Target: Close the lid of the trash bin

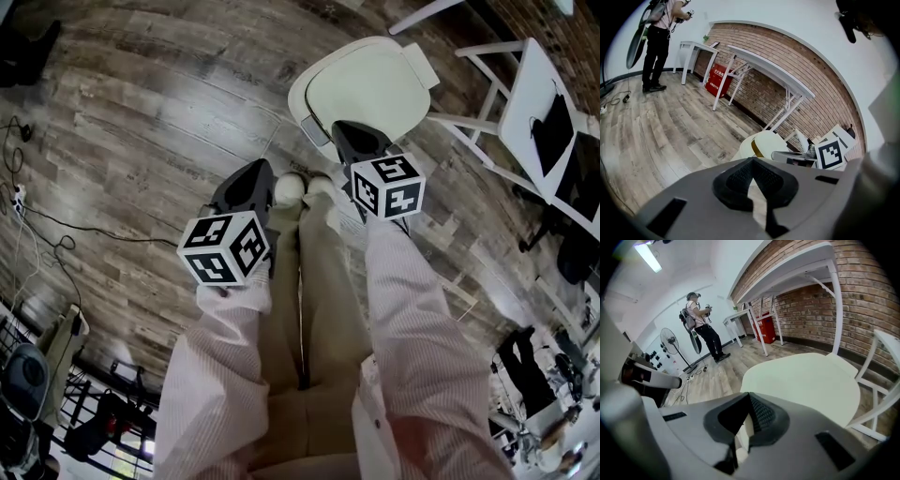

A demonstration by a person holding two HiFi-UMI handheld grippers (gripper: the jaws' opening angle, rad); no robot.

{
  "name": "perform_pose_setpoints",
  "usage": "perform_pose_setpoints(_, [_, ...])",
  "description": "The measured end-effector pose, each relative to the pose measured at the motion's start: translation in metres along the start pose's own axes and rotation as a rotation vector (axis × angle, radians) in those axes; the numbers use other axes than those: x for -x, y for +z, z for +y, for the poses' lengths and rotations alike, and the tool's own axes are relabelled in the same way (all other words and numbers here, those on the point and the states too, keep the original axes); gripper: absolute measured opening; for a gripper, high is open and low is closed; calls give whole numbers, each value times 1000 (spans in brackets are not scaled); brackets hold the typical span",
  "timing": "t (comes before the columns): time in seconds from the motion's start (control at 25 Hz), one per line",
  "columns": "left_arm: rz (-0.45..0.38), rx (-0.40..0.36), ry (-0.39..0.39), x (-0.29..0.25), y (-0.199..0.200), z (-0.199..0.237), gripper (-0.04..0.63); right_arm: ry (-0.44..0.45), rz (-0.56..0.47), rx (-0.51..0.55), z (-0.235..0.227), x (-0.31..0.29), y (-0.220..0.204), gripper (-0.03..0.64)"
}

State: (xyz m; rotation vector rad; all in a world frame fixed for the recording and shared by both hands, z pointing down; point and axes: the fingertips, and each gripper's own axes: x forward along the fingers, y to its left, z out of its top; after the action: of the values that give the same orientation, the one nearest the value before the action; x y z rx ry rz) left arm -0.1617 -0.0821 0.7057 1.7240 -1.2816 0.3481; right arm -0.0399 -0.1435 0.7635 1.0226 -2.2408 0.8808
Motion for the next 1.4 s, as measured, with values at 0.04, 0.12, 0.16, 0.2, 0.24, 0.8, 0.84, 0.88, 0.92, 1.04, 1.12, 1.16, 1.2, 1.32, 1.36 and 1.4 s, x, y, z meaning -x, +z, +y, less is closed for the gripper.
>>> perform_pose_setpoints(0.04, [-1,0,-1,-1,0,1,-8,-5,5,5,0,-2,-2,3])
perform_pose_setpoints(0.12, [-2,-1,-3,-3,0,2,-8,-17,19,7,-1,-6,-5,3])
perform_pose_setpoints(0.16, [-2,-2,-4,-4,0,3,-8,-22,27,6,-1,-8,-7,3])
perform_pose_setpoints(0.2, [-2,-4,-5,-5,0,3,-8,-26,33,5,-1,-9,-8,3])
perform_pose_setpoints(0.24, [-2,-6,-6,-6,0,4,-8,-29,38,4,-2,-11,-10,3])
perform_pose_setpoints(0.8, [15,-19,-17,-18,-3,4,-8,-63,98,28,-5,-24,-22,3])
perform_pose_setpoints(0.84, [15,-18,-16,-18,-4,4,-8,-62,107,28,-5,-25,-24,3])
perform_pose_setpoints(0.88, [15,-17,-17,-19,-4,3,-8,-63,117,30,-5,-26,-26,3])
perform_pose_setpoints(0.92, [15,-16,-18,-20,-4,2,-8,-66,123,35,-6,-27,-26,3])
perform_pose_setpoints(1.04, [16,-17,-20,-22,-2,1,-8,-75,118,34,-6,-26,-26,3])
perform_pose_setpoints(1.12, [17,-16,-20,-23,0,1,-8,-72,117,24,-6,-27,-25,3])
perform_pose_setpoints(1.16, [18,-16,-20,-23,0,1,-8,-71,121,24,-6,-27,-25,3])
perform_pose_setpoints(1.2, [19,-15,-20,-24,0,1,-8,-69,126,24,-6,-27,-25,3])
perform_pose_setpoints(1.32, [24,-17,-21,-24,1,-1,-8,-60,138,27,-6,-27,-26,3])
perform_pose_setpoints(1.36, [26,-18,-21,-24,1,-2,-8,-55,144,30,-6,-27,-26,3])
perform_pose_setpoints(1.4, [27,-20,-20,-24,2,-2,-8,-51,150,35,-5,-27,-26,3])
